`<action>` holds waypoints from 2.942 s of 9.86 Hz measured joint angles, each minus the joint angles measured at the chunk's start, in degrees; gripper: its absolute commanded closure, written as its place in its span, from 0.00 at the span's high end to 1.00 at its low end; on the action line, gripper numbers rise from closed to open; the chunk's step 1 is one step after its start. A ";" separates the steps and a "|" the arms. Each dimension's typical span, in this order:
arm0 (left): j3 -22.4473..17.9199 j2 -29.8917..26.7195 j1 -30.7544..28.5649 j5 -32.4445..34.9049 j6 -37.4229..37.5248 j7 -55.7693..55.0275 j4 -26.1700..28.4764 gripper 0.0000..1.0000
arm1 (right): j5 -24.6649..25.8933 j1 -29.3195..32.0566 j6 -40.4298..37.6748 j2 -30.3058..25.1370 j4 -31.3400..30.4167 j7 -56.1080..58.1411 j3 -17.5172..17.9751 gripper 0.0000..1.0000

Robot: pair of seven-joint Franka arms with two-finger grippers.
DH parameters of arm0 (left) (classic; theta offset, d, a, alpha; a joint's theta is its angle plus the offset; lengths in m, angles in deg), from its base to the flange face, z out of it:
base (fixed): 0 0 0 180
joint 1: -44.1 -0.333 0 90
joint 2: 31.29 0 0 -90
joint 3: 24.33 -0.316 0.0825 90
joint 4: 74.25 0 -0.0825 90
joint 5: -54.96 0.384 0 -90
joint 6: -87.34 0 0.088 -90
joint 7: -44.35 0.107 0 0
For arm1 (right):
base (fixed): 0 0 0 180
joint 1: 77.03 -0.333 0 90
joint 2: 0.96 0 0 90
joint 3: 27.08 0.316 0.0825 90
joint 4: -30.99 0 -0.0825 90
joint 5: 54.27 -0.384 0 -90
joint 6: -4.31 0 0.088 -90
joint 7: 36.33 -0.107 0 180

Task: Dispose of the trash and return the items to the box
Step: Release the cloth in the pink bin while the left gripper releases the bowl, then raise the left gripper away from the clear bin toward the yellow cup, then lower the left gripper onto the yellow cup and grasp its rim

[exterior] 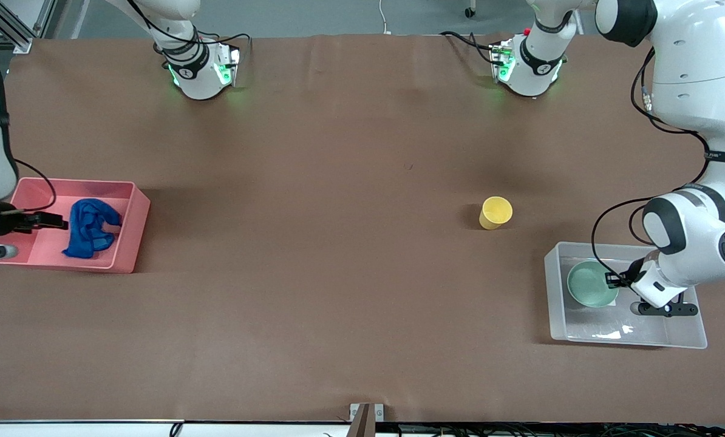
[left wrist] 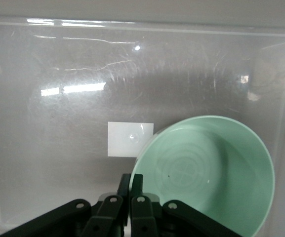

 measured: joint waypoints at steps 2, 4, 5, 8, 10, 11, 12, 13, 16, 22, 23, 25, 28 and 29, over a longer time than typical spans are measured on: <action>0.10 -0.03 0.11 -0.01 -0.54 0.07 -0.20 0.93 | 0.03 -4.56 -5.04 -7.34 0.17 -9.77 0.15 1.00; 0.24 -1.80 0.68 -0.01 -0.83 0.07 -0.93 0.95 | 0.05 -9.46 -8.98 -11.75 0.24 -19.23 0.29 1.00; 0.27 -4.69 1.08 -0.01 -0.42 0.06 -0.72 0.98 | 0.04 -11.13 -10.55 -13.24 1.00 -23.84 0.33 1.00; 2.33 -18.72 1.54 1.47 2.82 -2.08 3.80 1.00 | 0.01 -12.50 -25.20 -14.84 13.37 -29.23 0.26 1.00; 6.42 -28.39 1.40 9.12 12.08 -10.44 6.02 1.00 | 0.00 -12.89 -30.09 -14.98 19.56 -29.16 0.29 1.00; 8.45 -32.52 1.41 10.82 16.84 -13.88 6.19 1.00 | 0.04 -13.80 -29.75 -14.91 19.91 -28.17 0.32 1.00; 9.94 -36.36 1.41 11.25 21.56 -16.23 6.32 1.00 | 0.13 -14.32 -28.74 -14.52 19.55 -26.25 0.33 1.00; 11.18 -40.46 1.37 11.31 26.97 -17.78 6.42 1.00 | 0.20 -14.36 -27.91 -13.97 19.00 -24.63 0.12 1.00; 15.03 -50.38 -0.15 11.35 37.94 -20.07 6.93 1.00 | 0.24 -14.26 -27.61 -13.71 19.36 -23.63 -0.27 1.00; 19.42 -49.12 -0.08 11.32 24.01 -22.21 21.29 1.00 | 0.26 -13.57 -27.84 -13.74 19.61 -21.52 -0.78 1.00; 20.31 -47.10 -0.06 11.31 19.06 -22.40 24.53 1.00 | 0.26 -13.48 -27.87 -13.74 19.60 -21.49 -0.80 1.00; 21.44 -41.77 0.00 11.31 9.23 -22.59 29.47 1.00 | 0.26 -13.32 -28.28 -13.73 19.57 -21.45 -0.84 1.00; 22.33 -33.69 0.35 11.31 -3.29 -22.59 34.85 0.99 | 0.26 -13.20 -28.72 -13.74 19.55 -21.39 -0.86 1.00; 22.54 -31.76 0.54 11.31 -7.04 -22.59 37.06 0.98 | 0.26 -13.11 -28.73 -13.74 19.54 -21.39 -0.88 1.00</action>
